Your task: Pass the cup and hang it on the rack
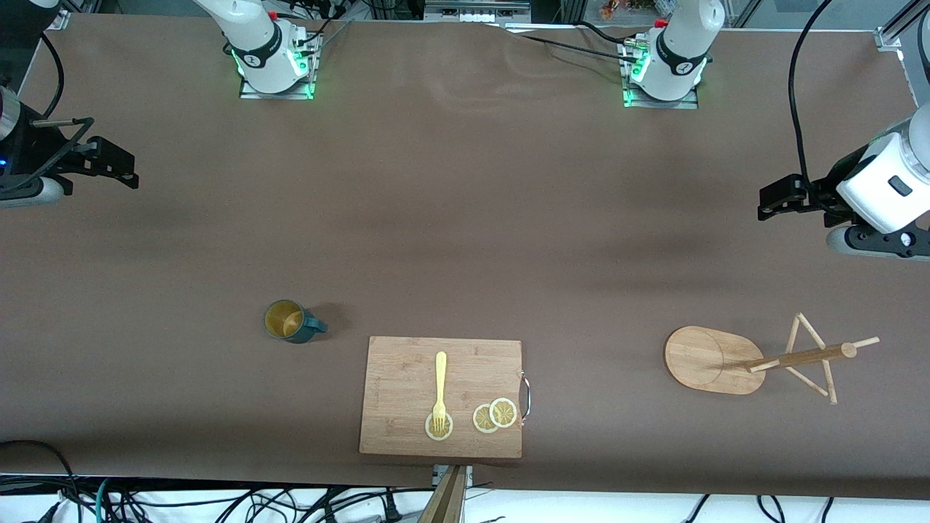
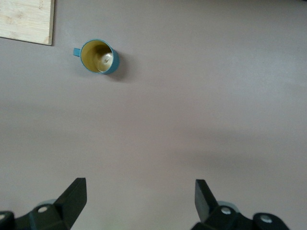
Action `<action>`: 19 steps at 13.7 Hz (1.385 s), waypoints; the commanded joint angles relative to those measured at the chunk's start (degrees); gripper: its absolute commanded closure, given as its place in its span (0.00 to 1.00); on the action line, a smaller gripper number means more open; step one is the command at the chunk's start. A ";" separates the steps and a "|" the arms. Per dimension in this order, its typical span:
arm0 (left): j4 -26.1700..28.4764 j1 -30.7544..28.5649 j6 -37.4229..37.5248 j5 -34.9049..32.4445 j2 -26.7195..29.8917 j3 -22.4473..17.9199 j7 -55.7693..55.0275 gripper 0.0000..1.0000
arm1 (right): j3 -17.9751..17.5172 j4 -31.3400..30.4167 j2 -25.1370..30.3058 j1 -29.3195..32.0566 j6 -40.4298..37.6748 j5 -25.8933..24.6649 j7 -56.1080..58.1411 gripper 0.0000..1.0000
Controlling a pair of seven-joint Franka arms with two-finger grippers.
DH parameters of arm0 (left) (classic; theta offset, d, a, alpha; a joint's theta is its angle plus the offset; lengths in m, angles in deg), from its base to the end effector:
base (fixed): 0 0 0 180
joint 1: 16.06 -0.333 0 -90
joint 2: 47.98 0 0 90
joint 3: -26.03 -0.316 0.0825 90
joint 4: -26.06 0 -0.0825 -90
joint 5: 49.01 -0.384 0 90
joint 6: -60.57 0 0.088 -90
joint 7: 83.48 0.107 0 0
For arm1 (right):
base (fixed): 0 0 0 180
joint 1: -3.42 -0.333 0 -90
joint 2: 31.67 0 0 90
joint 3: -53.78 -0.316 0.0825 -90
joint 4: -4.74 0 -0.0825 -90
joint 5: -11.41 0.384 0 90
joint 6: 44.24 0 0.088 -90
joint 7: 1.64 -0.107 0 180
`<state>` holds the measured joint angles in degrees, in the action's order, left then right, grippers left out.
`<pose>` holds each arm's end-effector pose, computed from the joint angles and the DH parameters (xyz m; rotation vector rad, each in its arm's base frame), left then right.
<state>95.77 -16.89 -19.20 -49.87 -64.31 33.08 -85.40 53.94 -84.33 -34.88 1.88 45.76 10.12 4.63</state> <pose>0.6185 -0.0530 0.6070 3.1229 -0.1095 -0.1697 0.5706 0.0114 0.6007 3.1130 0.2088 -0.0635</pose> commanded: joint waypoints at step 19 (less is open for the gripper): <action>-1.86 0.21 0.31 -0.45 -0.98 -0.19 -0.01 0.00 | -0.07 0.82 -2.05 0.84 3.17 -0.12 0.14 0.00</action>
<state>95.77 -16.90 -19.20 -49.87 -64.33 32.99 -85.40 54.10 -84.40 -35.05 2.31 49.10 10.12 4.56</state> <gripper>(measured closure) 0.000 0.000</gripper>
